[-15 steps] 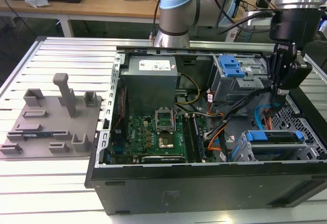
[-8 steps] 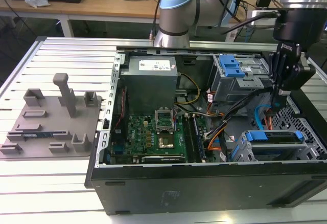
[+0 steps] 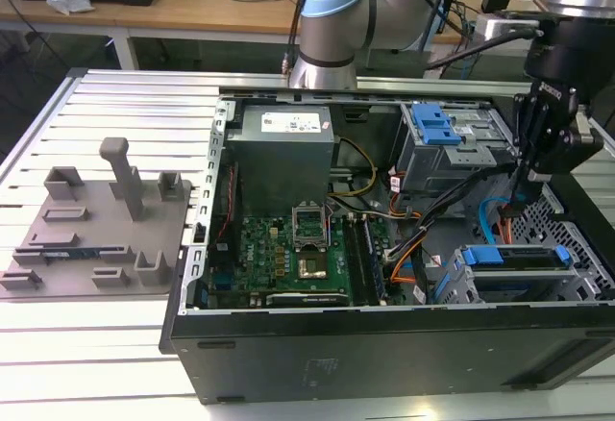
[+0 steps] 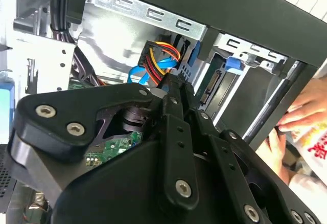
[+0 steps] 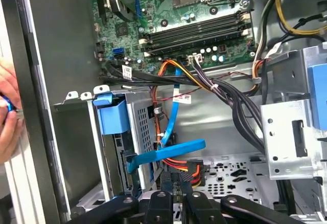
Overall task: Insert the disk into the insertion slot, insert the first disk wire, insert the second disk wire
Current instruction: 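Insert the first disk wire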
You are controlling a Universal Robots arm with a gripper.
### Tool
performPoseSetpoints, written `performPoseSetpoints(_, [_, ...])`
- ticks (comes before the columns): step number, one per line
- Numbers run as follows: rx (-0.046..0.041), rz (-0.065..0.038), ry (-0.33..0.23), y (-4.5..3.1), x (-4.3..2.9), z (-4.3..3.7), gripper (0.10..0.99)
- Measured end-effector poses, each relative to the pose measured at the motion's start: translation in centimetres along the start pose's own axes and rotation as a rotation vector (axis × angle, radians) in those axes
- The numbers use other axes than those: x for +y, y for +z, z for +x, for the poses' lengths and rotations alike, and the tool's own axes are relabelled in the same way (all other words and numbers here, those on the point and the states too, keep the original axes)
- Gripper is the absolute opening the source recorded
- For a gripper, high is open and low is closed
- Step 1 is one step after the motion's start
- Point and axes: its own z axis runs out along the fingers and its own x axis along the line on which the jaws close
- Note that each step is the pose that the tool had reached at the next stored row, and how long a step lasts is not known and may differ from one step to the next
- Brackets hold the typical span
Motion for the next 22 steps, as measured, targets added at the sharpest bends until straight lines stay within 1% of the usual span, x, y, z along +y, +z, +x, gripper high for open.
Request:
performPoseSetpoints(1, [-0.0101, -0.002, 0.000, -0.04, -0.04, 0.21, 0.169])
performPoseSetpoints(2, [-0.0237, -0.004, 0.001, -0.07, -0.09, 0.53, 0.169])
performPoseSetpoints(4, [-0.0337, -0.006, 0.001, 0.02, -0.17, 1.02, 0.169])
performPoseSetpoints(5, [-0.0424, -0.007, 0.001, 0.14, -0.24, 1.46, 0.169])
performPoseSetpoints(6, [-0.0487, -0.008, 0.001, 0.21, -0.28, 1.72, 0.169])
performPoseSetpoints(7, [-0.0568, -0.009, 0.002, 0.31, -0.34, 2.07, 0.169])
performPoseSetpoints(8, [-0.0659, -0.011, 0.002, 0.47, -0.46, 2.67, 0.169])
performPoseSetpoints(10, [-0.0687, -0.014, 0.002, 0.62, -0.62, 3.20, 0.169])
performPoseSetpoints(11, [-0.0688, -0.018, 0.001, 0.75, -0.92, 3.61, 0.169])
performPoseSetpoints(12, [-0.0678, -0.030, -0.003, 0.86, -1.47, 3.89, 0.169])
performPoseSetpoints(13, [-0.0666, -0.043, -0.007, 0.91, -1.71, 4.04, 0.169])
performPoseSetpoints(14, [-0.0657, -0.050, -0.009, 0.93, -1.72, 4.09, 0.169])
performPoseSetpoints(17, [-0.0657, -0.050, -0.009, 0.93, -1.72, 4.10, 0.169])
performPoseSetpoints(19, [-0.0774, -0.051, -0.013, 1.02, -1.76, 4.28, 0.169])
performPoseSetpoints(20, [-0.0802, -0.048, -0.028, 1.05, -1.76, 4.29, 0.169])
performPoseSetpoints(22, [-0.0828, -0.044, -0.047, 1.06, -1.75, 4.29, 0.169])
